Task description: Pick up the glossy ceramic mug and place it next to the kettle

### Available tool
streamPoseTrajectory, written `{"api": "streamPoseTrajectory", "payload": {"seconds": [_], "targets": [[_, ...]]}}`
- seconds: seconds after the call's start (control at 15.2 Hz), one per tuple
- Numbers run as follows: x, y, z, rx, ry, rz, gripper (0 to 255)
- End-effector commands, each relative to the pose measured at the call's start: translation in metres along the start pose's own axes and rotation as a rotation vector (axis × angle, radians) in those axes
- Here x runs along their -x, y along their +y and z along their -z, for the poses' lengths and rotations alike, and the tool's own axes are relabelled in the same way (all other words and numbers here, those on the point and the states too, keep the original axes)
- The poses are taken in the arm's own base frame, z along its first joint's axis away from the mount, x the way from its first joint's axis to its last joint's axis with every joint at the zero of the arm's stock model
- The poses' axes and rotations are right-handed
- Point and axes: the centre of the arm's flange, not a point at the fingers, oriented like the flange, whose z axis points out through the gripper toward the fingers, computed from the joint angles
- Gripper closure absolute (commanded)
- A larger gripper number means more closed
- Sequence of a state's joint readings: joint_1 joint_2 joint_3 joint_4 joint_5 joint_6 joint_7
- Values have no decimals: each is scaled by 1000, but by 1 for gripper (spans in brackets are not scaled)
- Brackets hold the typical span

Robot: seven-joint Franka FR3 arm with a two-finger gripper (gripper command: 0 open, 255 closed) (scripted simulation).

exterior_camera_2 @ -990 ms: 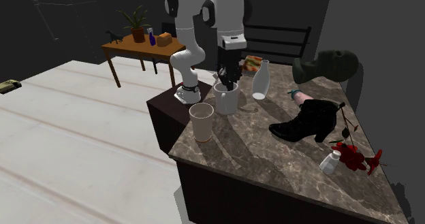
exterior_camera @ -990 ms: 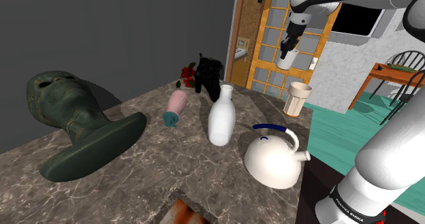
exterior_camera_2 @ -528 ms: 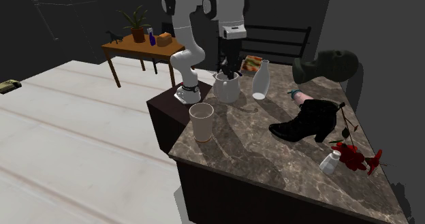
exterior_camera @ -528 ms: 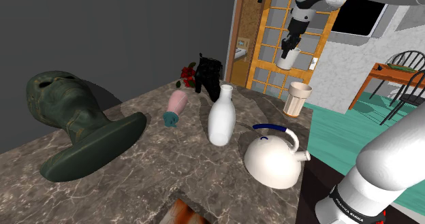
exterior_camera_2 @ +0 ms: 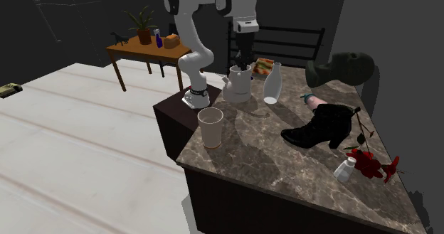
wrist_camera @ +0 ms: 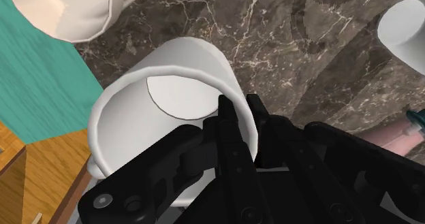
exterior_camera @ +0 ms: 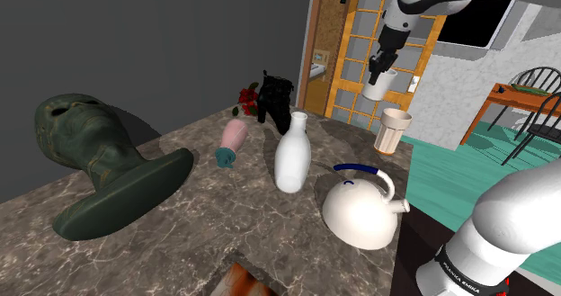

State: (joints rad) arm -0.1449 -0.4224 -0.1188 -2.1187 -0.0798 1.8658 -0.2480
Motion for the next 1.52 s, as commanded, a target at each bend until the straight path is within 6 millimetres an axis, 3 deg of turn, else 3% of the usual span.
{"api": "streamPoseTrajectory", "payload": {"seconds": [0.0, 1.45], "targets": [[13, -25, 5, 1, 0, -1, 255], [145, -280, 44, 1, 0, -1, 255]]}}
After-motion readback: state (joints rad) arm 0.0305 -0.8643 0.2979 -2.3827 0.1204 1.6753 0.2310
